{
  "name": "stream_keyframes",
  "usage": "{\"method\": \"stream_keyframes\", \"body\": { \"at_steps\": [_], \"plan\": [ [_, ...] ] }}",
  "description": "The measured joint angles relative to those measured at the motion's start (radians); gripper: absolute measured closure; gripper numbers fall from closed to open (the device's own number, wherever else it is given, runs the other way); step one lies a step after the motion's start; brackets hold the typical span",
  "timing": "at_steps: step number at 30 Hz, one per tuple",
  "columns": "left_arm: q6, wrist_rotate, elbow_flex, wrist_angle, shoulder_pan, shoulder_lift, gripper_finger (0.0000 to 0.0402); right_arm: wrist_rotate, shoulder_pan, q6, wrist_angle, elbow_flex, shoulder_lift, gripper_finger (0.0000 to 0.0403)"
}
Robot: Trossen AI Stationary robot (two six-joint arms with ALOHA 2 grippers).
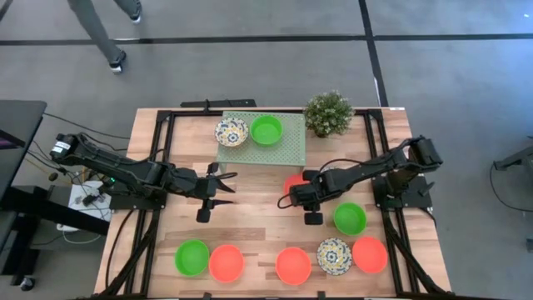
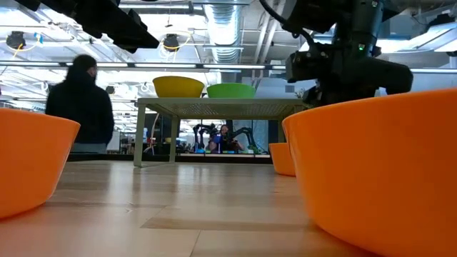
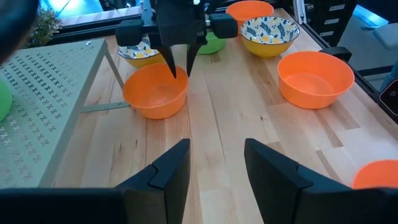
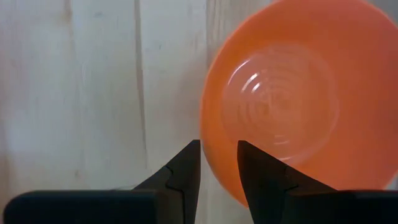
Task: Pick & Place Mini bowls
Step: Put the orange bowl on the shelf
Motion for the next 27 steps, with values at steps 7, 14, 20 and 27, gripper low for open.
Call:
{"method": "stream_keyframes", "body": {
  "at_steps": [7,14,20,27],
  "plan": [
    [0.000,0.000,0.000,0.003,0.000,0.000,0.0248,0.000,-0.021,-0.028,0.000,0.000,0.000,0.0334],
    [0.000,0.000,0.000,0.003,0.000,0.000,0.0248,-0.067,-0.019,-0.074,0.005,0.001,-0.001,0.0391],
    [0.000,0.000,0.000,0.005,0.000,0.000,0.0248,-0.155,0.009,-0.072,0.004,0.073,-0.001,0.0399],
    [0.000,0.000,-0.001,0.006,0.000,0.000,0.0248,-0.127,0.048,-0.171,-0.096,0.263,0.000,0.0400]
  ]
}}
